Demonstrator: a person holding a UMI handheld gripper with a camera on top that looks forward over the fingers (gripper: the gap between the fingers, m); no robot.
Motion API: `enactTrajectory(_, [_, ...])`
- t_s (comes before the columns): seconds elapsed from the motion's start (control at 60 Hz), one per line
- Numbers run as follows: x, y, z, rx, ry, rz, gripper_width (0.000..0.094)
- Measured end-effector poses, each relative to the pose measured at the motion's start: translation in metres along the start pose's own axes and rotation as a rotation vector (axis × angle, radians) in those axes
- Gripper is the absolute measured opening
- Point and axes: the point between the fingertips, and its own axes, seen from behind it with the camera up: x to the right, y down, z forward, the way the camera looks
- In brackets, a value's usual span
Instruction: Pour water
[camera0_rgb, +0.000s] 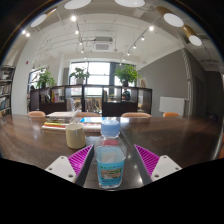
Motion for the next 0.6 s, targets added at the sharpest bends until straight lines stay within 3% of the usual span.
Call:
enactTrajectory(0.067, [-0.003, 0.004, 0.012, 0.007, -0.008, 0.008, 0.0735])
enactTrajectory(0.183, [-0.014, 0.007, 0.02, 0.025, -0.037, 0.019, 0.0481])
enactTrajectory(0.267, [-0.01, 0.004, 0.019, 0.045, -0.02, 0.011, 0.0446])
enactTrajectory(0.45, [-0.01, 0.004, 0.019, 0.053, -0.033, 0.029, 0.0271])
enactTrajectory(0.6, [-0.013, 0.006, 0.021, 0.043, -0.027, 0.011, 0.0267])
